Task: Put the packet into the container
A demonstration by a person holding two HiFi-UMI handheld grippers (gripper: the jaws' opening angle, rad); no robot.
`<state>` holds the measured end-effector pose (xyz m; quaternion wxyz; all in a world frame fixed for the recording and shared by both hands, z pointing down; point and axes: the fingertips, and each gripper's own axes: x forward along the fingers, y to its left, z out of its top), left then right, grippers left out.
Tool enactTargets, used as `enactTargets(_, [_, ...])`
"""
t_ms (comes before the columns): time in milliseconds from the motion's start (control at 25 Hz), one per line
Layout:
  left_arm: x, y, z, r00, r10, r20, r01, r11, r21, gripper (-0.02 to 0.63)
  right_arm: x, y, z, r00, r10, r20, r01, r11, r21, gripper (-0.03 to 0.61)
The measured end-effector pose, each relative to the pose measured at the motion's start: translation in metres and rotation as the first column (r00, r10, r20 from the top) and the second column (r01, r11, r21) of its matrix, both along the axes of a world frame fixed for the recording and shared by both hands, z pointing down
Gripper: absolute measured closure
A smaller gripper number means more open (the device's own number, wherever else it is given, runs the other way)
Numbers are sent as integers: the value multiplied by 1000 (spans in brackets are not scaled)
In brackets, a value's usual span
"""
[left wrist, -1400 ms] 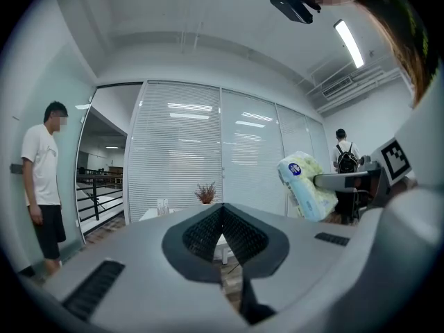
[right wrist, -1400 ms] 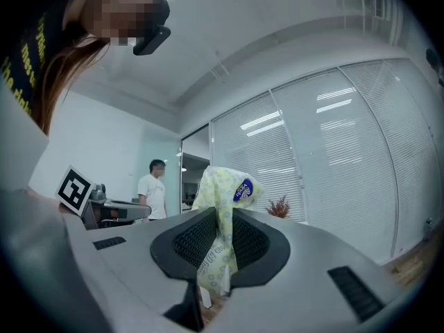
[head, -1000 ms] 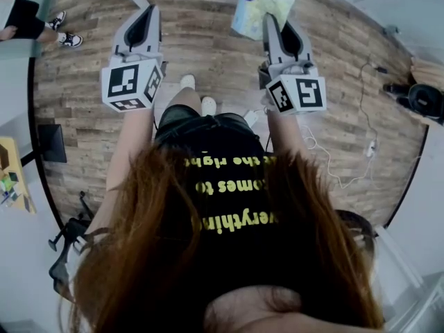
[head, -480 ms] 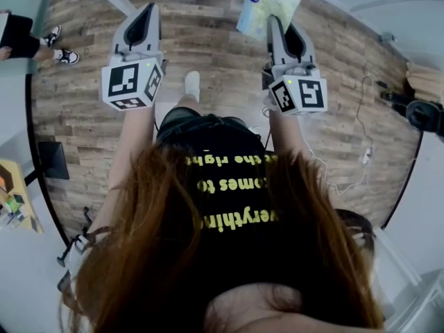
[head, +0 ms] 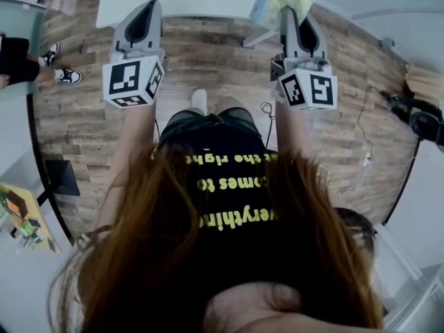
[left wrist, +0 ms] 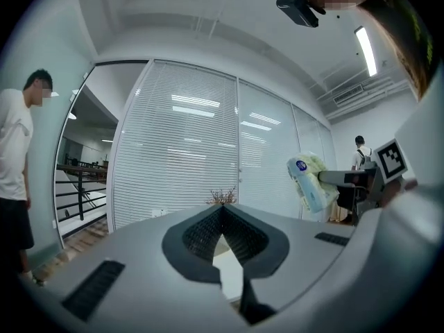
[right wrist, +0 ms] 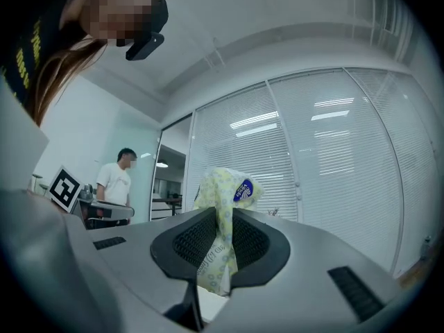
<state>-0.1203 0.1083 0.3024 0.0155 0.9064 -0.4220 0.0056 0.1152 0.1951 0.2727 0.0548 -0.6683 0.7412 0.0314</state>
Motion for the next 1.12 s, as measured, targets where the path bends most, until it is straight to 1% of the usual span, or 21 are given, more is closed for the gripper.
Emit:
enactTargets(200, [3, -34, 6, 1000, -3, 9, 4, 1000, -19, 612, 6, -36, 1, 1000, 5, 1, -5, 1000, -11, 509])
enactTargets(360, [6, -61, 16, 999, -23, 22, 24, 999, -36, 612, 15, -69, 11, 1000, -12, 22, 12, 1000, -23, 509])
enactTargets(640, [15, -119, 17, 994, -102, 32, 103, 994, -37, 612, 27, -150, 19, 994, -100, 44, 101, 994, -32, 509])
enactTargets(840, [32, -170, 7, 984, -174, 30, 174, 985, -12, 613, 48, -215, 13, 985, -169, 33, 170, 985, -26, 510])
enactTargets(1000, [54, -206, 8, 976, -216, 33, 217, 976, -12, 612, 72, -256, 15, 974, -227, 27, 227, 973, -41, 509])
enactTargets(1120, [56, -221, 7, 970, -242, 24, 242, 970, -9, 613, 70, -279, 21, 962, -274, 18, 274, 959, -70, 509])
